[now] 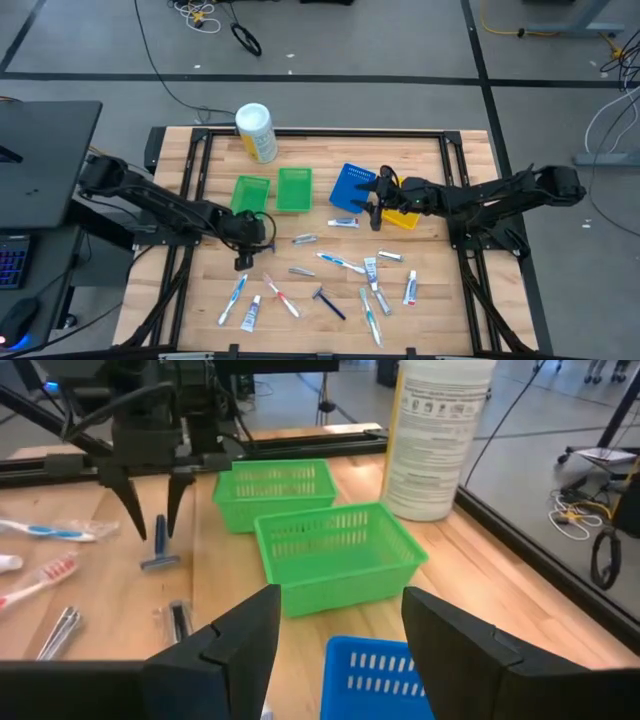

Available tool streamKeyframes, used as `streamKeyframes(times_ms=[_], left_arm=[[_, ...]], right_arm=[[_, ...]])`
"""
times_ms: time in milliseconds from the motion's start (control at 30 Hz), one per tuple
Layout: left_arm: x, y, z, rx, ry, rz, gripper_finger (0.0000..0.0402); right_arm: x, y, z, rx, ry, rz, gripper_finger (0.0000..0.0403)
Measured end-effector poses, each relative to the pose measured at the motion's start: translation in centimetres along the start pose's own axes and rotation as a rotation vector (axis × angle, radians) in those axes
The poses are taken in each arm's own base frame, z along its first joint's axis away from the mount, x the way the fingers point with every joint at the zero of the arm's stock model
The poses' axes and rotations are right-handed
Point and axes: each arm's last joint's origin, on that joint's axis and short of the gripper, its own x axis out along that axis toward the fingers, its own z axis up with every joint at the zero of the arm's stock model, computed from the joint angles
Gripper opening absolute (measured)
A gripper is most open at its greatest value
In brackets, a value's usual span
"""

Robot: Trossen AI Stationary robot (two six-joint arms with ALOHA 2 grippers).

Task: Pick & Place Travel size toiletries
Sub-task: Put the top blue razor into the left green bin

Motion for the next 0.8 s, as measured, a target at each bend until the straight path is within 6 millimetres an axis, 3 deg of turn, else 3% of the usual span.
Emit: streamKeyframes(times_ms=[233,467,800], left_arm=[[1.1,0.0,-0.3,0.015,0.037,0.069,0.0119],[1.1,0.0,-0.4,0.013,0.036,0.077,0.0041],[0.2,-1.2,1.8,0.068,-0.011,0.045,0.0038]], right_arm=[[0.0,0.0,0.0,-0.002,0.001,0.000,0.0220],[0.0,0.0,0.0,-0.004,0.004,0.000,0.0220],[0.0,0.0,-0.1,-0.004,0.006,-0.001,0.0220]])
